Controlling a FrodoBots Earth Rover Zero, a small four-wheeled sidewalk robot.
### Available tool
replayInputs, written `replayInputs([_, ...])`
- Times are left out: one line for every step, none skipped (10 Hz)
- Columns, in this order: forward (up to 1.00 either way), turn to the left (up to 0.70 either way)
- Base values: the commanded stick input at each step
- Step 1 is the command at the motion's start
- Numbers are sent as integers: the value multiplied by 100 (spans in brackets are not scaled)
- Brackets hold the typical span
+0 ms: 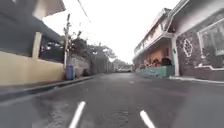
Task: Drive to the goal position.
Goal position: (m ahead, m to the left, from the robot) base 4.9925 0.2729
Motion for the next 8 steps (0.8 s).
replayInputs([70,0])
replayInputs([70,0])
replayInputs([70,0])
replayInputs([70,0])
replayInputs([70,0])
replayInputs([70,0])
replayInputs([70,0])
replayInputs([70,0])
